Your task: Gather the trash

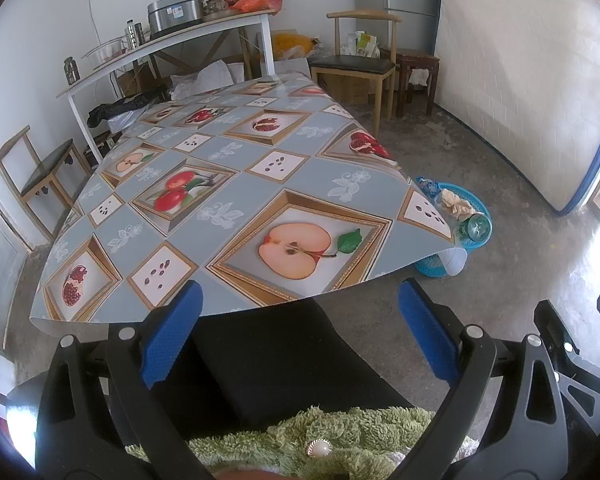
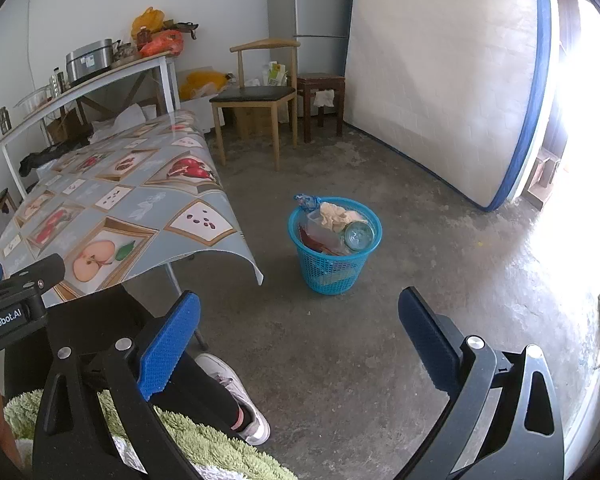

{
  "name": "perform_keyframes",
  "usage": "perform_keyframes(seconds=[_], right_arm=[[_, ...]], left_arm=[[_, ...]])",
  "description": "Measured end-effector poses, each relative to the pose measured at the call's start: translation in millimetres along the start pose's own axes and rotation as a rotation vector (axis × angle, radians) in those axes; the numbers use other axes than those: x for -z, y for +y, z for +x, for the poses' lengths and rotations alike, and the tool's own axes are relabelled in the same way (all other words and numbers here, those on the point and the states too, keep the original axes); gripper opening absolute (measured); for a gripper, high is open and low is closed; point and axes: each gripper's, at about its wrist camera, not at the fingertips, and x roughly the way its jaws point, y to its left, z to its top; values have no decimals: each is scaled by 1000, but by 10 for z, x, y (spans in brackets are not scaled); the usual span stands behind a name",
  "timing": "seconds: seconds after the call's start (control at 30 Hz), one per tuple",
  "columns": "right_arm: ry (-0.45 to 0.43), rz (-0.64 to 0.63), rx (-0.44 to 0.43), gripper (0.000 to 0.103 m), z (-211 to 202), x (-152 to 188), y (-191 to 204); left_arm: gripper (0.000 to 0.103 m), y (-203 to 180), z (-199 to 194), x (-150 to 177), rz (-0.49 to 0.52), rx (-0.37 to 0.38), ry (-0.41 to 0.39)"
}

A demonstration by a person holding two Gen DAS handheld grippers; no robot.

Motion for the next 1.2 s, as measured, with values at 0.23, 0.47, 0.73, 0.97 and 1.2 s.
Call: perform_keyframes(seconds=[0.23,0.47,0.73,0.97,1.2], right_arm=[[0,-1,0,97,-2,1,3],[-1,-7,-5,97,3,-9,10],[3,-5,-5,97,11,-2,19],[7,-7,-8,97,24,1,24],[10,-7,-10,97,38,2,16]], left_arm=[[94,4,-2,1,-2,-1,-2],[94,11,1,0,-1,0,1],[94,9,2,1,0,0,2],[94,5,0,3,-1,-1,1],[94,4,-3,4,-2,-2,1]])
